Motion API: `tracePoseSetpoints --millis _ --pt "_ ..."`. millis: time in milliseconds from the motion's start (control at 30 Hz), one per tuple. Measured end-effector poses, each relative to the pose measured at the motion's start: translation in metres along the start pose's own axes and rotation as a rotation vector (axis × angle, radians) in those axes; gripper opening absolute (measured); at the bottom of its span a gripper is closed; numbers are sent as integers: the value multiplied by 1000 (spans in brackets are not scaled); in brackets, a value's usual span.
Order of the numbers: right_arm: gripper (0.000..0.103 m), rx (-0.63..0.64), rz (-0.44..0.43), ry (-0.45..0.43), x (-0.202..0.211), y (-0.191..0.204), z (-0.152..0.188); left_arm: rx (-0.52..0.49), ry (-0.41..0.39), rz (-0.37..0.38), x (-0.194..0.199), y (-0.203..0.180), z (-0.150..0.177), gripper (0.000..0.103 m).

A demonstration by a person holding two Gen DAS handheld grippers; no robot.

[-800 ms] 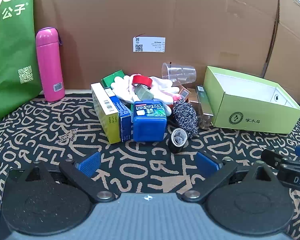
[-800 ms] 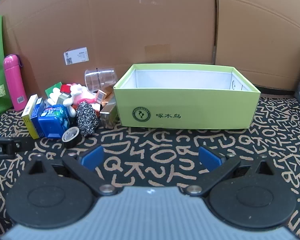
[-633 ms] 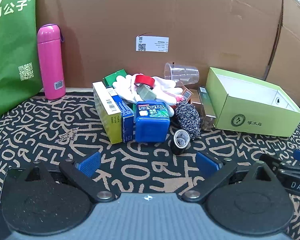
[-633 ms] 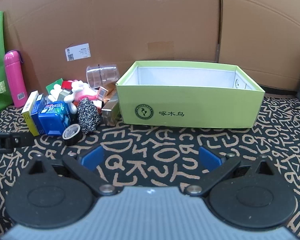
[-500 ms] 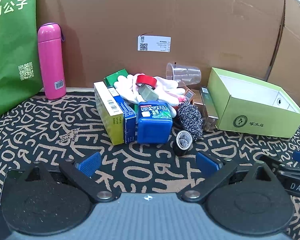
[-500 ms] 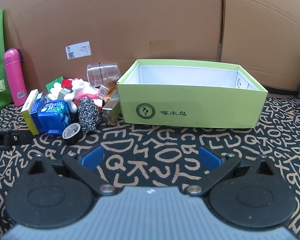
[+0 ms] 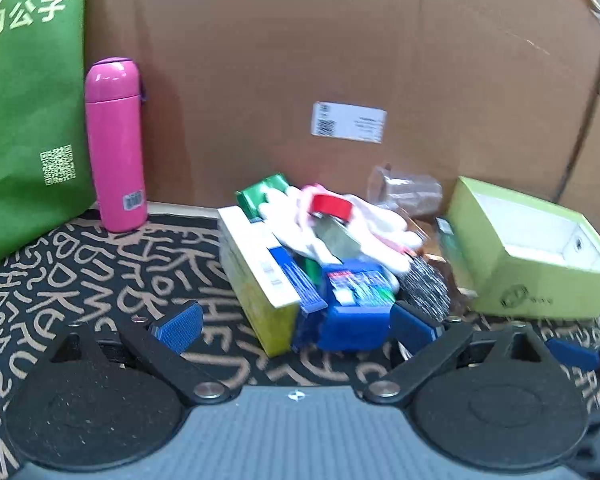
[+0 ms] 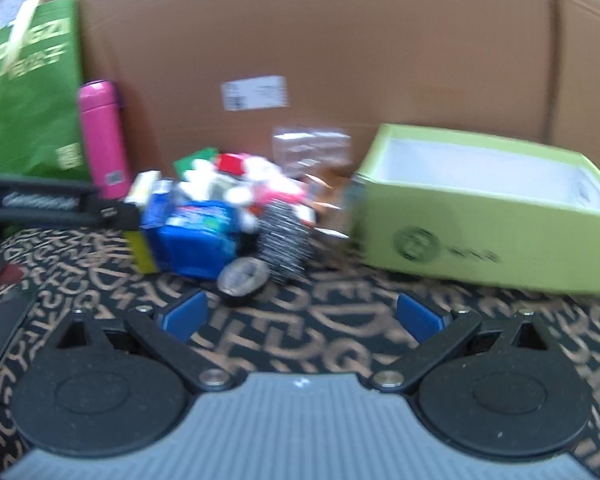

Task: Organize objects
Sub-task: 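Move both tools toward the pile of items, then grasp the white-yellow box with left tool while right tool grasps blue mint container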

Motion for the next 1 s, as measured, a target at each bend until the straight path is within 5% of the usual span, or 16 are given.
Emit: tracePoseSetpoints --millis 267,600,900,1000 --pt "98 93 -127 -43 -47 44 -40 42 27 -15 -36 23 -24 89" --pt "76 105 -161 -11 -93 56 -47 49 103 86 -49 43 -24 46" --pt "72 157 -106 9 -102 59 -46 64 68 42 -59 55 -30 50" --pt "62 182 -88 8 -103 62 -45 50 77 67 -60 55 -31 35"
Point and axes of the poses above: each gripper's, at about its wrist camera, not at the fingertips, and x roughly against the way its jaws point, y to its left, z to its underside, the point moved 6 cm from there along -x, roughly the way its jaws point, and after that the axes turned 14 degrees about x, right-handed, at the moved point
